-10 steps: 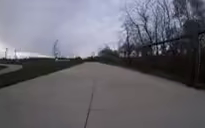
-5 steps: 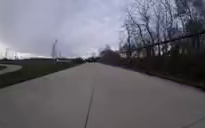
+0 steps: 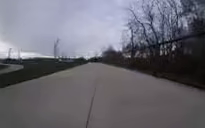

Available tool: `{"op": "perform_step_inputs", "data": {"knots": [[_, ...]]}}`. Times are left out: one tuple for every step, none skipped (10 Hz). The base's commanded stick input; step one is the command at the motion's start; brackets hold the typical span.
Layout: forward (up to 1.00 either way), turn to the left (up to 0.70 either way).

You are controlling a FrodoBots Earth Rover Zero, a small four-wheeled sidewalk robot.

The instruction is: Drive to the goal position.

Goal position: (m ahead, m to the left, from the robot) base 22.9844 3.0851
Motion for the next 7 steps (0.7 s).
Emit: {"op": "perform_step_inputs", "data": {"knots": [[1.0,0.0],[1.0,0.0],[1.0,0.0],[1.0,0.0],[1.0,0.0],[1.0,0.0],[1.0,0.0]]}}
